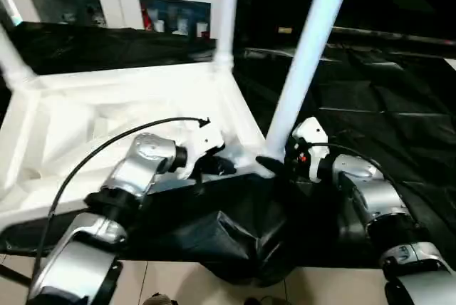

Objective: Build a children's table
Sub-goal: Rotate leg to tighten

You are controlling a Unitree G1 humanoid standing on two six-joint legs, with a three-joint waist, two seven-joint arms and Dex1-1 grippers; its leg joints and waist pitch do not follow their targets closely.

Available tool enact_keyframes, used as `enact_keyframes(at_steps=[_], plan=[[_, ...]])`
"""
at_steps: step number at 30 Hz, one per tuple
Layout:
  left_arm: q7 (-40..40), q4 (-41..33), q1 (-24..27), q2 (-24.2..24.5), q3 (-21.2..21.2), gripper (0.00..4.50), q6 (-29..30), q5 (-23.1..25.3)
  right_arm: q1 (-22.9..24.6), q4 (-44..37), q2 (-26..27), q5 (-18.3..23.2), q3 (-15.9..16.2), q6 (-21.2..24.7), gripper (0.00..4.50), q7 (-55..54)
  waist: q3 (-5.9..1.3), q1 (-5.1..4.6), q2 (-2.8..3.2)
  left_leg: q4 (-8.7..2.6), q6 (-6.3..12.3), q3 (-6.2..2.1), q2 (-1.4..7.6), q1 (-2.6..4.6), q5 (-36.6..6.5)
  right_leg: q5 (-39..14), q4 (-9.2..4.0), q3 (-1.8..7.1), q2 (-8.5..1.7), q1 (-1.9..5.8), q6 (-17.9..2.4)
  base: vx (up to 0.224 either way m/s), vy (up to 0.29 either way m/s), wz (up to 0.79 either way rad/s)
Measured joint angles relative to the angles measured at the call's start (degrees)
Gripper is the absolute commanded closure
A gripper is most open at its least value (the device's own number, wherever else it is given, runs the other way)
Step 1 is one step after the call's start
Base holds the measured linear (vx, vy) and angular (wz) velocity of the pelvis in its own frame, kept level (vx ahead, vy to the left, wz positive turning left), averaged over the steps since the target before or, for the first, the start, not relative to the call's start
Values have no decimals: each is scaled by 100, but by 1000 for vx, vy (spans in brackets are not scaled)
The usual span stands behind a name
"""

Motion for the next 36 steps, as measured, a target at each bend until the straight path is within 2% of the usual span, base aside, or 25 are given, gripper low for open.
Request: enact_keyframes(at_steps=[5,6,9,11,15,18,25,26,29,36], plan=[[-143,-88,47,128,-38,450,0,-62,-1,-17,-60,27,22,51,72,306,2,25,-3,3,0,2,0,0,0,0,1,1,-1,0,-5,0,0,0],[-150,-104,56,137,-38,450,1,-62,-2,-17,-70,33,24,67,97,344,2,27,-3,3,0,2,0,0,0,0,2,0,-1,0,-6,0,0,0],[-157,-172,92,159,-36,450,11,-63,-2,-17,-71,63,47,94,105,429,2,25,-4,2,0,2,1,1,0,-1,3,0,-1,0,-8,0,0,0],[-157,-193,102,164,-36,450,23,-64,-2,-18,-70,76,57,106,139,470,3,22,-5,2,0,2,1,1,0,-1,3,1,-1,0,-8,0,0,0],[-163,-244,128,180,-36,450,43,-71,-1,-19,-63,127,63,151,172,524,3,21,-5,3,0,2,1,1,0,0,3,1,-1,0,-11,0,0,0],[-106,-236,126,144,-27,450,80,-80,13,-22,26,142,16,205,175,366,4,15,-8,3,0,2,1,4,0,0,5,1,0,1,-10,0,0,0],[933,387,-269,-313,20,450,166,131,-51,300,743,136,-525,205,178,-1557,2,-46,-21,34,0,1,0,6,0,-2,7,7,-1,10,-5,0,0,0],[1354,619,-434,-531,52,450,256,232,-186,502,1028,116,-714,190,178,-2335,0,-60,-26,38,0,1,-1,5,0,-1,8,9,-1,9,-5,0,0,0],[2004,904,-634,-943,81,450,458,290,-416,797,1355,82,-925,143,178,-3442,-2,-57,-24,39,0,4,-4,6,0,-2,5,12,-4,11,-4,0,0,0],[2402,1099,-777,-1188,122,450,537,347,-636,1068,1626,-21,-1076,15,178,-4258,-3,-43,-21,30,4,4,-3,3,-3,4,3,9,-3,10,-16,0,0,0]])
